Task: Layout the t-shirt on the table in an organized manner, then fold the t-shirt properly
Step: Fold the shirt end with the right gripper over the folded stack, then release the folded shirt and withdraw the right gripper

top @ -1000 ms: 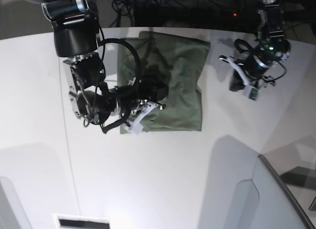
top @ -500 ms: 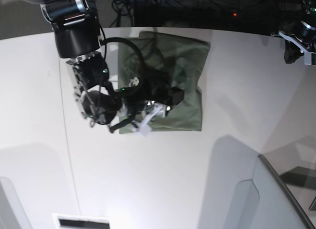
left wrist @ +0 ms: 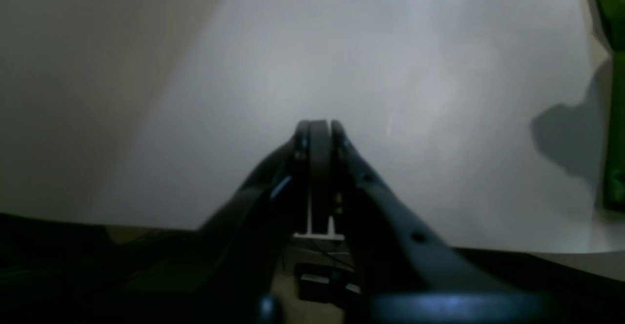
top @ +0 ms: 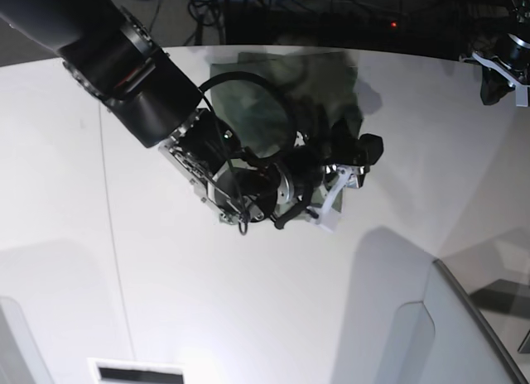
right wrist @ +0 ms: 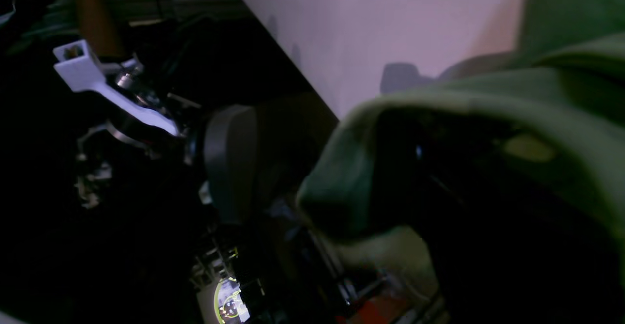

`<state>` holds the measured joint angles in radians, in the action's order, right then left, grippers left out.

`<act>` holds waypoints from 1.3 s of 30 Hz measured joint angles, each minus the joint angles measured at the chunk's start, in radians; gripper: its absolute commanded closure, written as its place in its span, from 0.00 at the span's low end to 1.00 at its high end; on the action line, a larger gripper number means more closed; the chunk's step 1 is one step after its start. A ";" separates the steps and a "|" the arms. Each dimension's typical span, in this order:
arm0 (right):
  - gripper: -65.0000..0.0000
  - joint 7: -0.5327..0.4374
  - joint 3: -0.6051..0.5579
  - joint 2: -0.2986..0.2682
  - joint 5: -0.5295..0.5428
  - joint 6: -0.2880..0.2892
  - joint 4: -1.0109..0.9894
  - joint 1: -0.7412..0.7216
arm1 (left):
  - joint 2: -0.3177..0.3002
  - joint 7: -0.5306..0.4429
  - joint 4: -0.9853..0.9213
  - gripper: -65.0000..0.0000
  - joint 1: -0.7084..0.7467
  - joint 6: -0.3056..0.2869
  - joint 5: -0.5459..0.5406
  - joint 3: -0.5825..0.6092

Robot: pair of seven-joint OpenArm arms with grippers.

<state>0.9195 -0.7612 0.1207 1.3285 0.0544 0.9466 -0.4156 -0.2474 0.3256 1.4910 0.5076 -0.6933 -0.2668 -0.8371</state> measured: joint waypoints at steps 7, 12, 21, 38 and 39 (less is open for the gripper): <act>0.43 0.055 0.000 -0.005 0.016 -0.152 0.003 -0.012 | 0.000 0.000 0.000 1.00 0.000 0.000 0.000 0.000; 0.43 0.088 0.000 -0.019 0.014 -0.205 0.003 -0.013 | 0.000 0.000 0.000 1.00 0.000 0.000 0.000 0.000; 0.44 0.061 0.002 -0.133 0.022 -0.211 0.286 0.021 | -0.003 0.000 -0.002 1.00 0.000 0.000 0.000 0.000; 1.00 -0.048 0.172 -0.369 -0.089 -0.370 0.318 0.237 | 0.005 -0.006 0.062 1.00 -0.032 0.000 -0.003 0.252; 1.00 -0.050 0.182 -0.372 -0.101 -0.370 0.292 0.237 | 0.006 -0.001 0.060 1.00 -0.037 -0.002 -0.003 0.253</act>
<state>0.8700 -0.5793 -0.2516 1.2270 -0.3153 1.2385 -0.1787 -0.2413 0.3248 1.5509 0.4706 -0.6952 -0.2703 -0.5838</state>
